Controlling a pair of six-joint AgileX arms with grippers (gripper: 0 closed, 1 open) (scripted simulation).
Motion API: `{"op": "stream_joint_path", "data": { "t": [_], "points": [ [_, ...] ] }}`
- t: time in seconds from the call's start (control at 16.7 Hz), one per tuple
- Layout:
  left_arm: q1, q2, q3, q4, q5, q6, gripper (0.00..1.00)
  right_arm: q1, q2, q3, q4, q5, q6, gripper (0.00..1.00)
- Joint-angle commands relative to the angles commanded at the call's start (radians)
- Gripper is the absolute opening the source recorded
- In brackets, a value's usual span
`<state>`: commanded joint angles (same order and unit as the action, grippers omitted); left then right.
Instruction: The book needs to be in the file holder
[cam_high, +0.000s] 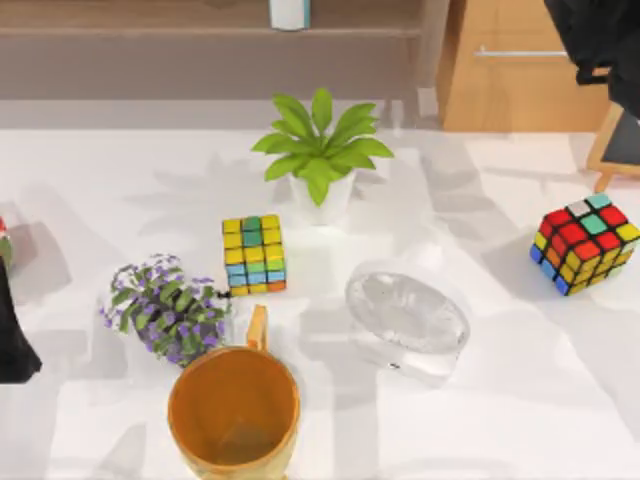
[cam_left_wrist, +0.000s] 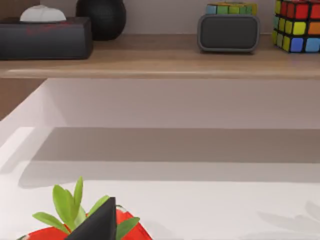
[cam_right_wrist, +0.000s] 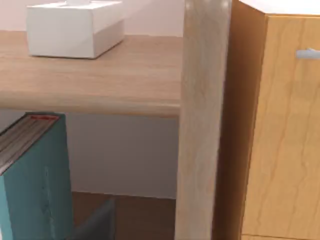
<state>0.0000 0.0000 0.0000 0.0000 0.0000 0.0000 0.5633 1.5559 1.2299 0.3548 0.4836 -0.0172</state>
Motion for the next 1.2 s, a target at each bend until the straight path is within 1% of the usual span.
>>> {"op": "stream_joint_path", "data": {
  "t": [0.3, 0.6, 0.78, 1.2],
  "points": [
    [0.000, 0.000, 0.000, 0.000, 0.000, 0.000, 1.00, 0.121, 0.452, 0.352, 0.099, 0.155, 0.002, 1.00],
    [0.000, 0.000, 0.000, 0.000, 0.000, 0.000, 1.00, 0.174, 0.762, 0.582, 0.164, 0.266, 0.006, 1.00],
    [0.000, 0.000, 0.000, 0.000, 0.000, 0.000, 1.00, 0.182, 0.843, 0.639, 0.181, 0.295, 0.008, 1.00],
    [0.000, 0.000, 0.000, 0.000, 0.000, 0.000, 1.00, 0.176, 0.855, 0.654, 0.176, 0.292, 0.009, 1.00]
  ]
}}
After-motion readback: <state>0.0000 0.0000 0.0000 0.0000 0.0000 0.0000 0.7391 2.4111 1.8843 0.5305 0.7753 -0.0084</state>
